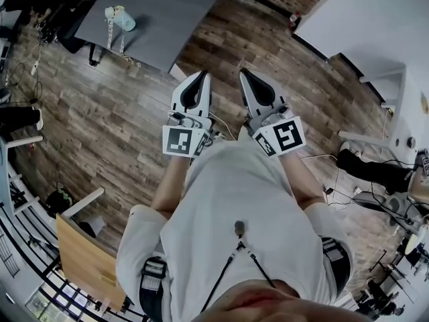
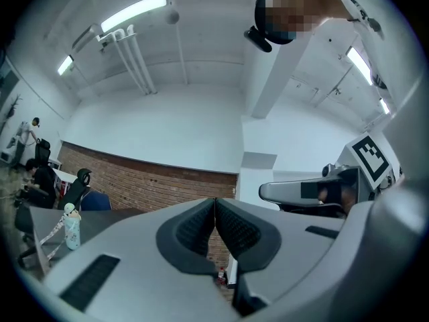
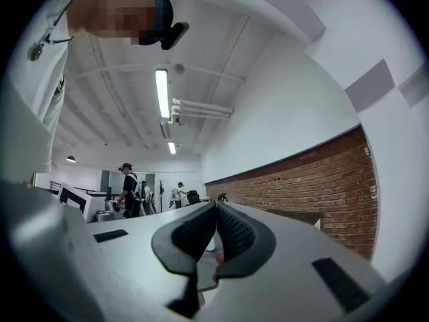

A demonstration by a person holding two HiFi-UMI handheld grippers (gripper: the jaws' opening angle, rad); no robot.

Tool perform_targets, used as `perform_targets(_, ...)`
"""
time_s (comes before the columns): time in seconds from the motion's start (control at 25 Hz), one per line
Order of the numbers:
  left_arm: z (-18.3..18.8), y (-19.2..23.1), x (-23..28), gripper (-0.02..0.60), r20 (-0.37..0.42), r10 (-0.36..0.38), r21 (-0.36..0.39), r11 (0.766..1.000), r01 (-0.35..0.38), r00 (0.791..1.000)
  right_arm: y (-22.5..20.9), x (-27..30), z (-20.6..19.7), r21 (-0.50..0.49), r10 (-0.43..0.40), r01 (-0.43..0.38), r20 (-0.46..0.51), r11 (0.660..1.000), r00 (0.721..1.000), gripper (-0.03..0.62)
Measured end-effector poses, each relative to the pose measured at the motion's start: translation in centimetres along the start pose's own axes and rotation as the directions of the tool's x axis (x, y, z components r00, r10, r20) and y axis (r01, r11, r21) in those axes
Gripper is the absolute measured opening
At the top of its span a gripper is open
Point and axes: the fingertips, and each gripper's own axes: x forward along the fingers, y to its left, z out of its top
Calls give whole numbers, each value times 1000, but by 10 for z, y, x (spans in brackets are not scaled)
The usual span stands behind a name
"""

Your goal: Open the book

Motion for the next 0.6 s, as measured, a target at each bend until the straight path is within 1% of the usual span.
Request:
perform_targets(0.2,-2,-3,6,23,-4,-9,-1,1000,9,1000,-10,-1,-5,15,-27,27,-8,1000,1000,37)
perform_targets(0.36,-6,-8,14,23,-4,-18,3,1000,18,1000,-21,2,-8,35,-27,27,-5,999,1000,38)
perform_targets(0.6,-14,-2,48,23,-9,8,7,1000,-8,1000,-56,22,-14,39,-8,9,-21,999,1000,38)
